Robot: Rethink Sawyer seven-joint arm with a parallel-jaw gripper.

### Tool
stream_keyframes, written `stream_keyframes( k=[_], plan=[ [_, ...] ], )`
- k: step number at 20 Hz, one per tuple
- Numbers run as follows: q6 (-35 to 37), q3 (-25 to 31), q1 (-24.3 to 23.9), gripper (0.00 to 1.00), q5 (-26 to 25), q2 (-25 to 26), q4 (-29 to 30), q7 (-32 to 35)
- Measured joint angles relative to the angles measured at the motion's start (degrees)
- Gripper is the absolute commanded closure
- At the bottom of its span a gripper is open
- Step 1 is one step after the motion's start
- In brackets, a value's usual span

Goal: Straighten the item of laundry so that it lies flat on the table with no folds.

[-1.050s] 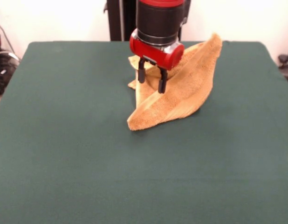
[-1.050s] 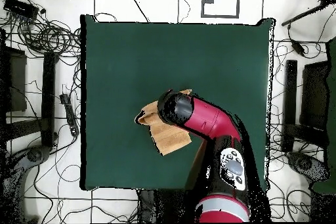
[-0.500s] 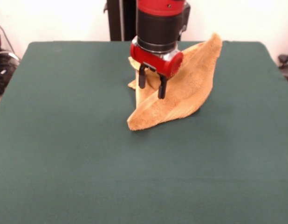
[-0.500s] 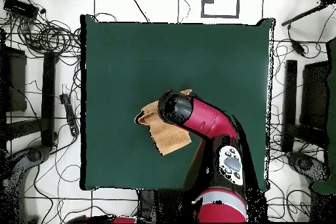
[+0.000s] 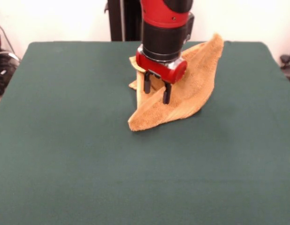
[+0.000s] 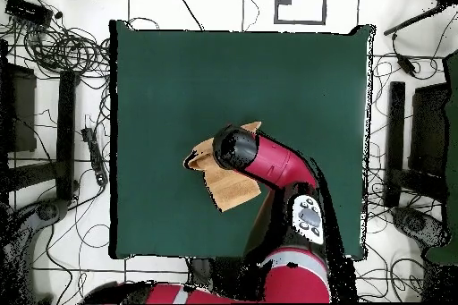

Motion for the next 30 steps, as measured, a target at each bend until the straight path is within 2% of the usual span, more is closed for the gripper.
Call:
stream_keyframes(
  k=[9, 22, 30],
  plan=[
    [0.0, 0.0, 2.5, 0.00, 0.2, 0.3, -1.1, 0.0],
    [0.0, 0.0, 2.7, 0.00, 0.8, 3.6, -5.9, 0.0],
    [0.0, -0.9, 2.8, 0.00, 0.8, 2.2, -5.7, 0.0]
  ],
)
